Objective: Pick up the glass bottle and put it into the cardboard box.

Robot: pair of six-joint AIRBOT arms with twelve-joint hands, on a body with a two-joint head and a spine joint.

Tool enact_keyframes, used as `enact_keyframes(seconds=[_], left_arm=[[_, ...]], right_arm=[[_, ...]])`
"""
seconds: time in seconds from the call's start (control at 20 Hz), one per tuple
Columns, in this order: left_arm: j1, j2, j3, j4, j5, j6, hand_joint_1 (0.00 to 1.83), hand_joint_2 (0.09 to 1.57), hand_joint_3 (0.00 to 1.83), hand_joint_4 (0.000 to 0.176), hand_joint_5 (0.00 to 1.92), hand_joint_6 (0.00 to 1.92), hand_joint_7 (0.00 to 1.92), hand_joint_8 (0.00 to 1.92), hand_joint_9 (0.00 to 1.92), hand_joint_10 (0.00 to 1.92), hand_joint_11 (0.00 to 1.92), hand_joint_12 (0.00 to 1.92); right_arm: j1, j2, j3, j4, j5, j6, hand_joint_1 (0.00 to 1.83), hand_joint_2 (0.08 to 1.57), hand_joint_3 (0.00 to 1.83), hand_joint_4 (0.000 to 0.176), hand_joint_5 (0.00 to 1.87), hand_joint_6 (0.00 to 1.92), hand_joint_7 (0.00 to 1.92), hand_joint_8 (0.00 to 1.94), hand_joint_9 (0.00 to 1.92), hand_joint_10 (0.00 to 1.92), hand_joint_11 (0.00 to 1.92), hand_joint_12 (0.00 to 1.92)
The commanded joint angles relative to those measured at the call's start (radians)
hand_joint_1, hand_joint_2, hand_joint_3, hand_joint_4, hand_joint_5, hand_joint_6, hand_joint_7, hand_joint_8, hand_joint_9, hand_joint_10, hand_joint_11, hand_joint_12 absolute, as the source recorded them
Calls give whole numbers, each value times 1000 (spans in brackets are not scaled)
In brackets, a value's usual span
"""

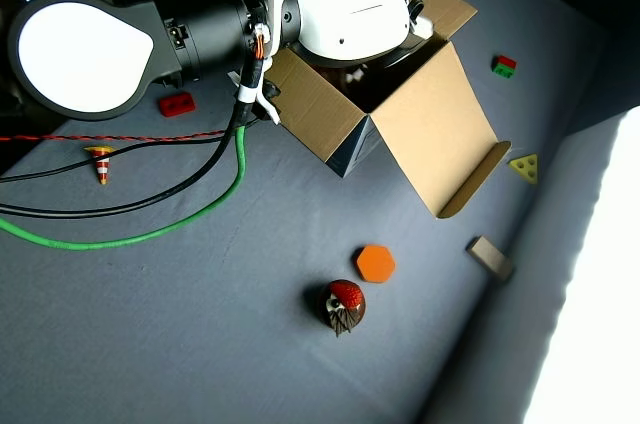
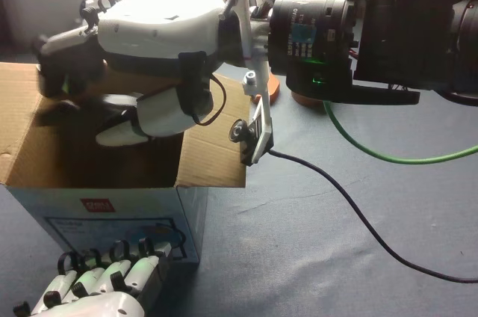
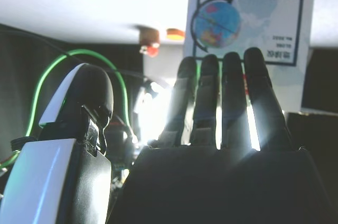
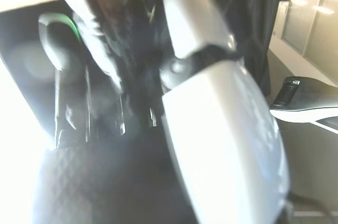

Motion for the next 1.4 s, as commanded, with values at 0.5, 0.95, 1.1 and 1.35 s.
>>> enact_keyframes(seconds=[0.5,0.95,1.1,1.35], left_arm=[[-118,-8,-31,-66,-115,66,187,1281,1,0,158,7,132,3,106,9,0,387],[-442,6,-65,-296,-116,297,215,1266,0,0,175,11,169,7,160,17,0,495],[-561,18,-60,-398,-116,350,242,1262,0,0,198,10,182,4,169,10,0,553],[-748,35,-47,-549,-116,467,278,1261,0,0,456,50,456,26,375,54,0,889]], right_arm=[[46,123,-73,-158,179,200,749,1117,0,0,64,514,280,301,30,881,0,1168],[43,438,-285,-161,205,288,777,1104,0,0,139,538,391,262,140,871,0,1421],[4,559,-345,-123,218,323,760,1112,0,0,166,515,424,233,171,849,0,1410],[-55,723,-426,-123,178,329,571,1171,8,0,566,683,756,333,487,990,119,1709]])
